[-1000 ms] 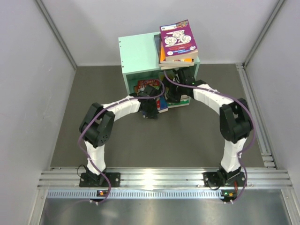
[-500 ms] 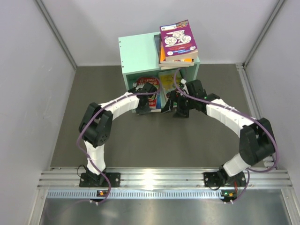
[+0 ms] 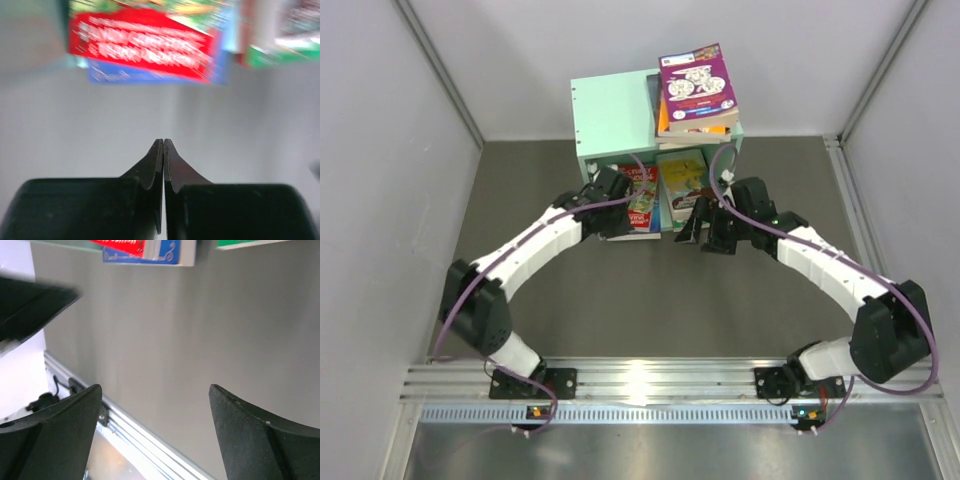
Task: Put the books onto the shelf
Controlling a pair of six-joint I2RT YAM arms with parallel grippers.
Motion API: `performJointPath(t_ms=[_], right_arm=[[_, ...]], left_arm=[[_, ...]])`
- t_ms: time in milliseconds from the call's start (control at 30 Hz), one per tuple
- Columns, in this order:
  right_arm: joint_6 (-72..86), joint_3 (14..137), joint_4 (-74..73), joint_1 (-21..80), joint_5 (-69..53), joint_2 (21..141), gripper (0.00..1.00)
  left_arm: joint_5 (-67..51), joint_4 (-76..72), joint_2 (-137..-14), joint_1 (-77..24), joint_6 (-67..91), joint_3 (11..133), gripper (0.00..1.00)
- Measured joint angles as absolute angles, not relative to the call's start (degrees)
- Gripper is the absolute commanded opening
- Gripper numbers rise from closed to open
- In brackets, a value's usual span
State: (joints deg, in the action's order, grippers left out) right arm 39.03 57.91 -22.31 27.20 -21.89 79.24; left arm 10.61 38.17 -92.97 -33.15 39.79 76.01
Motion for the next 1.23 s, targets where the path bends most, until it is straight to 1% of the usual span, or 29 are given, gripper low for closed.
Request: performJointPath(t_ms=[33,67,100,133,167,200,233,267,300,333,500,533,567,600,633,667,700,733,767,867,967,1033,1233], right_arm=[[39.0,57.6,-22.6,27.2,-20.8,78.3,0.88],[38.9,57.4,-22.5,27.1,-19.8,77.6,0.84],[39.0,57.4,-22.5,27.1,-18.8,77.2,0.78],[38.9,57.4,-22.3,27.1,-18.1,76.9,0.70],[39.0,57.4,-22.1,27.1,-17.3,76.8,0.46],[38.7,57.4,-21.9,27.2,-16.6,76.8,0.33],[39.0,57.4,-21.8,27.4,-16.0,76.8,0.23],[39.3,57.4,-21.6,27.6,-15.2,76.8,0.10],[39.5,57.4,-21.2,27.9,-14.3,76.8,0.03],[39.8,57.4,-20.7,28.4,-13.6,76.8,0.00],[40.1,58.7,-18.7,33.7,-10.3,80.1,0.00],[40.1,58.9,-18.4,34.7,-10.0,80.8,0.00],[40.0,58.9,-18.4,35.8,-9.8,81.1,0.03],[39.9,58.8,-18.5,36.4,-9.8,80.9,0.11],[39.3,58.5,-18.3,36.8,-9.8,80.3,0.25],[38.7,58.3,-18.5,37.0,-9.9,79.0,0.70],[38.0,58.0,-18.7,37.1,-10.0,77.3,0.88],[36.4,57.9,-19.6,37.1,-9.9,74.3,0.99],[35.3,57.9,-19.9,37.1,-9.7,71.3,1.00],[31.9,61.6,-24.3,37.1,-9.0,63.7,1.00],[30.6,67.6,-28.1,37.1,-7.8,59.6,1.00],[30.4,68.5,-29.3,37.1,-7.1,56.8,1.00],[33.2,60.0,-32.7,37.1,-0.8,43.9,1.00]], left_arm=[[9.5,38.0,-90.3,-33.5,39.4,75.4,0.03],[8.1,38.2,-88.0,-33.8,39.2,74.7,0.03],[6.9,39.1,-85.8,-34.0,39.2,73.7,0.03],[6.7,39.9,-84.4,-34.0,39.2,72.8,0.03],[6.7,40.7,-83.2,-33.9,39.1,71.9,0.03],[6.9,41.6,-81.9,-33.8,39.0,71.0,0.03],[7.2,42.8,-80.3,-33.8,39.3,70.2,0.03],[7.7,43.5,-78.9,-33.6,39.4,69.8,0.03],[8.4,44.1,-76.6,-33.3,39.6,69.6,0.03],[9.0,44.3,-73.7,-33.0,40.0,69.2,0.03],[9.3,44.7,-59.5,-32.6,40.3,65.4,0.04],[8.7,44.9,-56.9,-32.6,40.3,64.4,0.09],[8.3,45.1,-55.3,-32.6,40.3,63.7,0.11],[8.2,45.2,-53.5,-32.6,40.3,62.9,0.13],[8.2,45.5,-51.7,-32.6,40.3,62.1,0.19],[8.5,46.4,-50.0,-32.6,40.3,61.7,0.23],[9.1,47.3,-48.1,-32.6,40.2,61.4,0.29],[10.2,48.0,-46.2,-32.6,40.2,61.3,0.53],[11.4,48.4,-44.3,-32.6,39.7,61.3,0.65],[16.2,48.7,-39.0,-32.6,39.6,61.3,0.95],[20.8,48.5,-37.1,-32.6,38.6,61.3,0.98],[23.1,48.0,-38.3,-32.6,37.2,60.9,0.99],[30.1,43.4,-44.8,-32.6,33.8,57.4,0.99]])
